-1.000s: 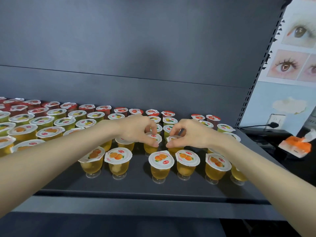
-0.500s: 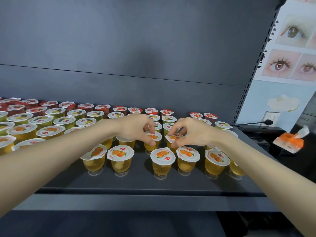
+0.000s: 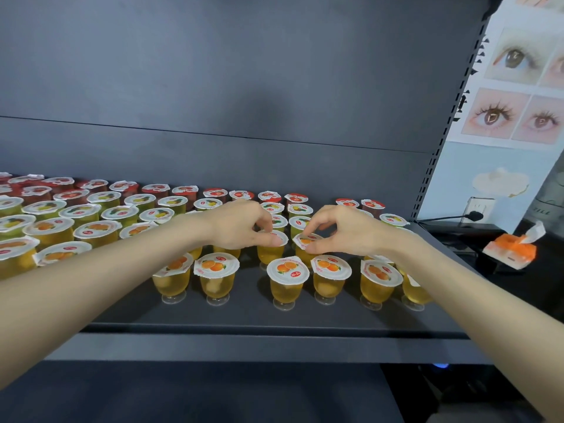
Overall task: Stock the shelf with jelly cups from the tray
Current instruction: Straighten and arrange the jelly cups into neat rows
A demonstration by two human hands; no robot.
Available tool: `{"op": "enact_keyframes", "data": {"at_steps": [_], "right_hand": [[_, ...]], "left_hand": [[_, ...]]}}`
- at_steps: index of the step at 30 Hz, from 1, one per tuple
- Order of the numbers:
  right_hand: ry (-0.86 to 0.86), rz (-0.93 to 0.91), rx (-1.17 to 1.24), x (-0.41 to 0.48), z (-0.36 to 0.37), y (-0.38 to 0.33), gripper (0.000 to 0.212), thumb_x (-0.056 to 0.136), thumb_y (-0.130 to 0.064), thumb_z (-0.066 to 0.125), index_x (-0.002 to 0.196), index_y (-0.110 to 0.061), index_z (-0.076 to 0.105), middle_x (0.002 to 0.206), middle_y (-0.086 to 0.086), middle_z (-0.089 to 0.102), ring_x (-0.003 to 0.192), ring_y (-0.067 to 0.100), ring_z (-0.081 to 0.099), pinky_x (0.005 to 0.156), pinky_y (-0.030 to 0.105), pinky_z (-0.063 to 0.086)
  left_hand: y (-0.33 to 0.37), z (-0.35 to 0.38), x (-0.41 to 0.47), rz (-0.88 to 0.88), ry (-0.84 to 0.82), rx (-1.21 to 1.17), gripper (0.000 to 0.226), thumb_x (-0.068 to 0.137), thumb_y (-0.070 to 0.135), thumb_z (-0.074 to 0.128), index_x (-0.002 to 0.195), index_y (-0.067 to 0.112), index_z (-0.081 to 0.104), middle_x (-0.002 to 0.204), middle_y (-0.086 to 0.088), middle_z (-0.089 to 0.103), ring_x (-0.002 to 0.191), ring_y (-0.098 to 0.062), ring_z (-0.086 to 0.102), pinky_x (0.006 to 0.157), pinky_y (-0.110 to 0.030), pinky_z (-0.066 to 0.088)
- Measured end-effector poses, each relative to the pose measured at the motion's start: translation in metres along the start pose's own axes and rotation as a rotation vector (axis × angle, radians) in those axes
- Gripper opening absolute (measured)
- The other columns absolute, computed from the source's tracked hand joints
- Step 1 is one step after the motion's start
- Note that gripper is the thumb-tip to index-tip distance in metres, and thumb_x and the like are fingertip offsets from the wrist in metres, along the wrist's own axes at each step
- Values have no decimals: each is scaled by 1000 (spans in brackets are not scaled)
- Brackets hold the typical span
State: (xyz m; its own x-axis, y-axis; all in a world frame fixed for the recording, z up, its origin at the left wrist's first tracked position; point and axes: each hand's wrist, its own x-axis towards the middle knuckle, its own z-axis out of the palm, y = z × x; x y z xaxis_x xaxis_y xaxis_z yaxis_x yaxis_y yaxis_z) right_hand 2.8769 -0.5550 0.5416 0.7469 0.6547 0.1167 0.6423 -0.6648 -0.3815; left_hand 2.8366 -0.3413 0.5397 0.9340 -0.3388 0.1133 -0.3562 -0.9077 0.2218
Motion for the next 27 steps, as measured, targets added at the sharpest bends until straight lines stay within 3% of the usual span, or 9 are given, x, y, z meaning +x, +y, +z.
{"op": "enact_keyframes", "data": {"at_steps": [8,11,15,21,27], "right_hand": [[-14,10,128,-32,-6,-2,27,80,-30,74,106,-24,68,107,-11,64,101,8,61,90,35,54],[-32,14,120,-44,-3,-4,31,77,-35,76,106,-30,65,109,-16,62,106,5,58,93,32,51],[-17,-8,-10,-59,5,-10,48,75,-36,78,118,-28,60,113,-15,56,107,5,53,83,17,45],[47,-27,-190,-69,17,-16,44,79,-29,74,120,-24,60,120,-2,55,106,17,52,91,39,48],[132,-54,-123,-74,26,-19,40,82,-29,73,119,-22,62,118,-5,54,100,11,49,80,25,43]], "left_hand": [[24,-3,-28,63,18,-159,35,87,45,58,112,22,65,102,15,60,94,1,56,71,-8,43],[30,2,-38,80,-5,-183,47,79,54,62,118,28,61,113,16,59,103,1,54,83,-14,44],[39,14,-47,115,15,-56,53,78,54,66,124,30,56,120,14,55,108,-5,48,92,-27,44],[53,36,-55,132,76,99,52,83,43,66,130,27,50,126,7,49,113,-10,44,92,-30,45],[48,35,-64,69,134,200,48,86,41,63,129,25,52,130,4,50,115,-15,47,93,-31,41]]}}
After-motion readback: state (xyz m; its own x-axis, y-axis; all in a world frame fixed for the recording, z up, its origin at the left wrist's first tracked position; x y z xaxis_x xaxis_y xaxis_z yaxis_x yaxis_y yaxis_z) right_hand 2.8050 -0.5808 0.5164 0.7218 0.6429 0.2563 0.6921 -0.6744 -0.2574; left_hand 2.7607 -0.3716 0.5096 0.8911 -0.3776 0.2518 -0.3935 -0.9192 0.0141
